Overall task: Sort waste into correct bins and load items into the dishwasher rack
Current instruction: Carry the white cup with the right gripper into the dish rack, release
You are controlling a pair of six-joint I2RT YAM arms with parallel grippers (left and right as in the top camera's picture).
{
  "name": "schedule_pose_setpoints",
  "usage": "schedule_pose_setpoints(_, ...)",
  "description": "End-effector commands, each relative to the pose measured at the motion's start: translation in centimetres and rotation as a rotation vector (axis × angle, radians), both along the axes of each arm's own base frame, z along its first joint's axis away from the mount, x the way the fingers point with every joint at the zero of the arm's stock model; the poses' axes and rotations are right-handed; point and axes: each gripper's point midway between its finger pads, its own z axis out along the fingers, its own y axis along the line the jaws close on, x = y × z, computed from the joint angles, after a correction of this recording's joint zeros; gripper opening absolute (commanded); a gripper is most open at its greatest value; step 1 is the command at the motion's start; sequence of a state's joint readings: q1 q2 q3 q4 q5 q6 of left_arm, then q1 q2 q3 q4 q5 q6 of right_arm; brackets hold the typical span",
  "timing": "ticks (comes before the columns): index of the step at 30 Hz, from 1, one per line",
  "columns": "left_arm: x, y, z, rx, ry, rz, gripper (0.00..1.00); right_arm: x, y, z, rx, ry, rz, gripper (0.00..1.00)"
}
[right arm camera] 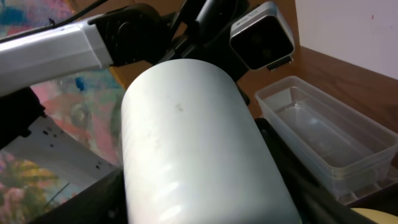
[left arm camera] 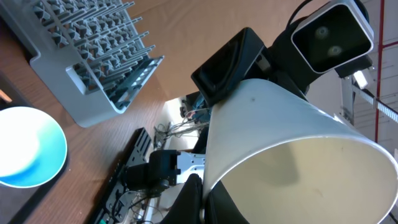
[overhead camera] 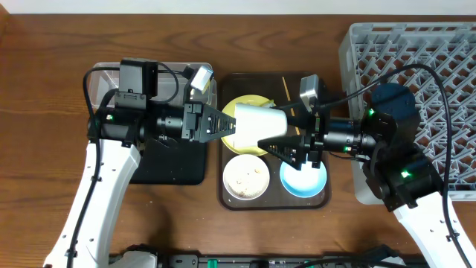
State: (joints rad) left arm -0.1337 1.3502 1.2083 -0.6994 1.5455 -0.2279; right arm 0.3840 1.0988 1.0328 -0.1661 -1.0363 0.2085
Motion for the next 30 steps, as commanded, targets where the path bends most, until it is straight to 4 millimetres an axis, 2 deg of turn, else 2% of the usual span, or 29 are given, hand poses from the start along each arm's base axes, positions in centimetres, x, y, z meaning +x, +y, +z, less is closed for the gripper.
schedule_pose_setpoints(1,-0.3,-0.1,1.0,-0.025,-0.04,-0.019,0.06,-0.2,0.3,0.5,0.003,-0.011,0.001,0.67)
schedule_pose_setpoints(6,-0.3,-0.1,1.0,-0.025,-0.041,-0.019,0.06,-0.4,0.3,0.4,0.002,-0.003,0.01,0.53)
schedule_pose_setpoints(9,-0.3,-0.1,1.0,-0.025,-0.041,-0.019,0.06,-0.4,0.3,0.4,0.002,-0.004,0.009,0.5)
schedule_pose_setpoints(12,-0.3,-0.1,1.0,-0.025,-0.04,-0.019,0.11,-0.1,0.1,0.5,0.002,-0.005,-0.001,0.45)
schedule_pose_setpoints(13,-0.3,-0.1,1.0,-0.025,-0.04,-0.019,0.22,0.0,0.0,0.5,0.002,-0.005,-0.007,0.45)
schedule_pose_setpoints(15,-0.3,-0.1,1.0,-0.025,-0.04,-0.019,0.52,0.4,-0.4,0.5,0.002,-0.005,-0.022,0.44)
schedule_pose_setpoints(16,-0.3,0.0,1.0,-0.025,-0.04,-0.018,0.59,0.6,-0.7,0.5,0.001,-0.003,-0.039,0.42)
schedule_pose_setpoints(18,-0.3,0.0,1.0,-0.025,-0.04,-0.018,0.66,1.4,-1.8,0.3,-0.01,0.018,-0.098,0.41)
schedule_pose_setpoints(21,-0.3,0.0,1.0,-0.025,-0.04,-0.018,0.68,2.9,-4.9,-0.3,-0.03,0.091,-0.242,0.4)
schedule_pose_setpoints(25,-0.3,0.0,1.0,-0.019,-0.041,-0.014,0.68,4.7,-11.0,-2.2,-0.081,0.24,-0.548,0.38)
schedule_pose_setpoints(28,-0.1,-0.1,0.8,-0.009,-0.042,-0.007,0.7,5.2,-17.4,-5.7,-0.164,0.414,-0.881,0.33)
schedule_pose_setpoints(30,-0.1,-0.1,0.8,-0.009,-0.042,-0.007,0.7,4.1,-22.3,-8.7,-0.245,0.553,-1.136,0.33)
